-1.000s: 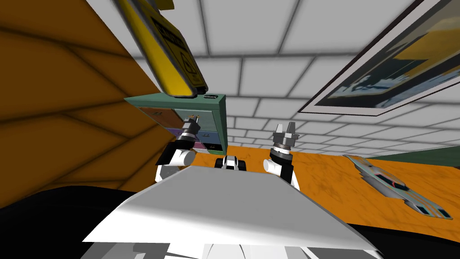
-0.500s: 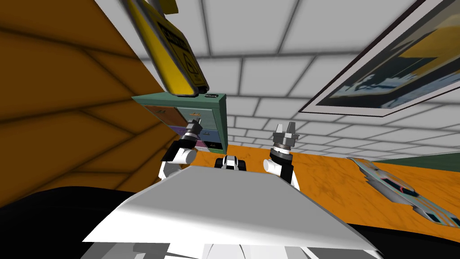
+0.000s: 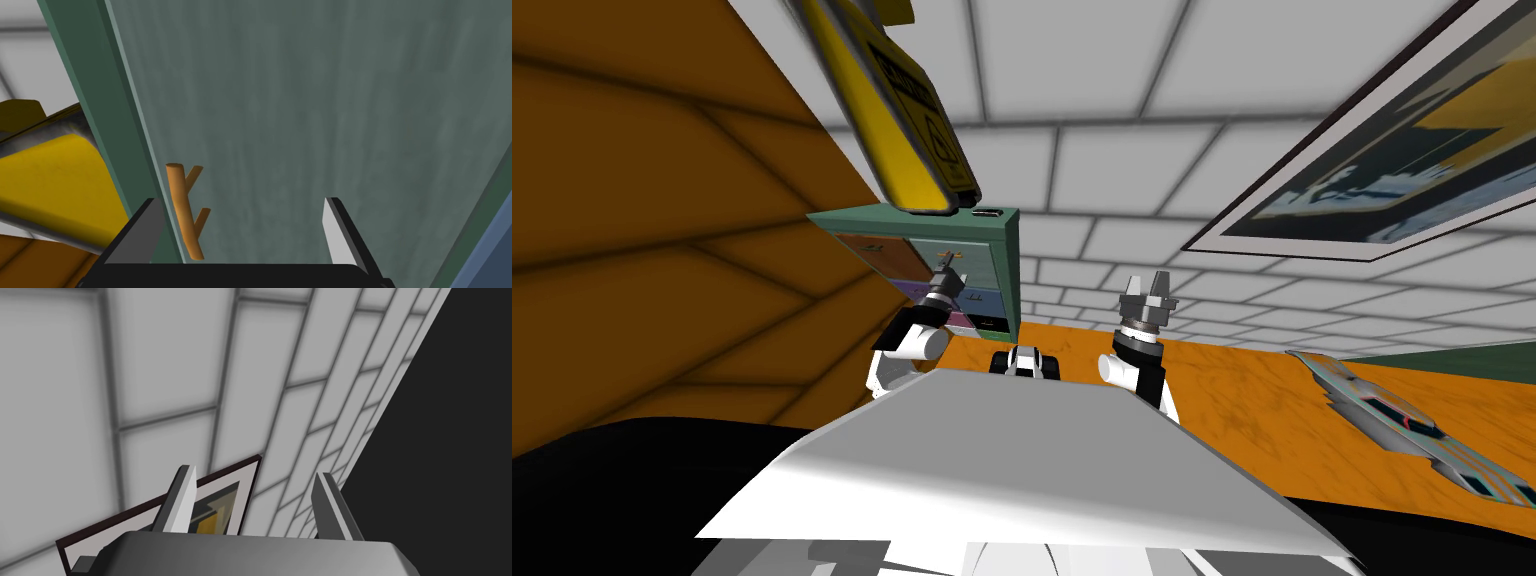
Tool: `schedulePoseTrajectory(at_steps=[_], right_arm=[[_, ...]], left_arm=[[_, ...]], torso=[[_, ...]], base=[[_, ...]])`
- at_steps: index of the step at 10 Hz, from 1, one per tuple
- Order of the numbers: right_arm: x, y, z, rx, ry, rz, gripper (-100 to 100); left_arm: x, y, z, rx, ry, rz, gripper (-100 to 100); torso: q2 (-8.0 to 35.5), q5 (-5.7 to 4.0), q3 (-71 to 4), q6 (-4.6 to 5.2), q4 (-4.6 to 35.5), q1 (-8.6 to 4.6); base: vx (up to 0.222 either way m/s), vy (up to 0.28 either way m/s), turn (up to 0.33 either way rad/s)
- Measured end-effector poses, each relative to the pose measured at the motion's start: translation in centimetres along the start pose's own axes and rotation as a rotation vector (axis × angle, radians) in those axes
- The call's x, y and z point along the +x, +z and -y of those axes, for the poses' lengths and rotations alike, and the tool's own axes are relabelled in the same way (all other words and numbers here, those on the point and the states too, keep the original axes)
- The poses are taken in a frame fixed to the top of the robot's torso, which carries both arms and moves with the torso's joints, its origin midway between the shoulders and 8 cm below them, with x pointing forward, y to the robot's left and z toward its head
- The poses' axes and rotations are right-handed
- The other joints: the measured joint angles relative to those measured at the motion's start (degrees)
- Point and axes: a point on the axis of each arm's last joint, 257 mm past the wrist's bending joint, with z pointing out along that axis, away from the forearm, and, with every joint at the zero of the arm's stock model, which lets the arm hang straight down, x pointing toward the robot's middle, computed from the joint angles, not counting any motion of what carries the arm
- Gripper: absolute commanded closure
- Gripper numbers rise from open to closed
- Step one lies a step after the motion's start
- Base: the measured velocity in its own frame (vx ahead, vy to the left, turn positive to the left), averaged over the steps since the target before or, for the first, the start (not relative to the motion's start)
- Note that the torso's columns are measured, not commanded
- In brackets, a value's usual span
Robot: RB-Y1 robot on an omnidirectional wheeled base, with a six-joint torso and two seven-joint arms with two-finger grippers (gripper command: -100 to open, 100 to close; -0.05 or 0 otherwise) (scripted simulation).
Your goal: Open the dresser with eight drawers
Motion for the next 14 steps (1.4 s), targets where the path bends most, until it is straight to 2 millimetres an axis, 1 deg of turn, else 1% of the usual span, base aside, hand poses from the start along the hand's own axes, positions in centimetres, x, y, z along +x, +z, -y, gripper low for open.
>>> schedulePoseTrajectory(at_steps=[1, 5, 6, 8, 10, 11, 12, 14], right_arm=[[0.0, 0.0, 0.0, 0.000, 0.000, 0.000, 0], [0.0, 0.0, 0.0, 0.000, 0.000, 0.000, 0], [0.0, 0.0, 0.0, 0.000, 0.000, 0.000, 0], [0.0, 0.0, 0.0, 0.000, 0.000, 0.000, 0], [0.0, 0.0, 0.0, 0.000, 0.000, 0.000, 0], [0.0, 0.0, 0.0, 0.000, 0.000, 0.000, 0], [0.0, 0.0, 0.0, 0.000, 0.000, 0.000, 0], [0.0, 0.0, 0.0, 0.000, 0.000, 0.000, 0]], left_arm=[[0.1, 0.1, 0.0, -0.007, -0.006, -0.003, -100], [0.1, 0.5, -1.5, -0.065, -0.027, -0.016, -100], [0.2, 0.5, -1.4, -0.073, -0.031, -0.021, -100], [0.5, 0.2, -0.2, -0.065, -0.033, -0.033, -100], [1.0, -0.1, 1.6, -0.036, -0.031, -0.045, -100], [1.5, -0.1, 2.9, -0.012, -0.029, -0.051, -100], [1.5, -0.6, 3.5, -0.005, -0.026, -0.055, -100], [1.2, -0.4, 3.7, -0.001, -0.024, -0.038, -100]], torso=[[0.0, 0.00, 0.0, 0.00, 0.0, -0.01], [-0.1, 0.05, -0.1, -0.01, -0.1, 0.13], [-0.1, 0.04, -0.1, -0.01, 0.0, 0.12], [-0.1, 0.02, 0.0, 0.00, 0.0, 0.06], [0.0, 0.00, 0.0, 0.00, 0.0, 0.01], [0.0, 0.00, 0.0, 0.01, 0.0, 0.00], [0.0, 0.01, 0.0, -0.01, 0.0, 0.03], [0.0, 0.03, 0.0, 0.05, 0.0, 0.12]], base=[[-0.003, 0.020, 0.003], [-0.002, 0.021, 0.002], [0.004, 0.022, 0.003], [0.005, 0.018, 0.002], [0.001, 0.009, 0.001], [0.000, 0.000, 0.000], [0.000, 0.000, 0.000], [-0.009, 0.040, -0.215]])
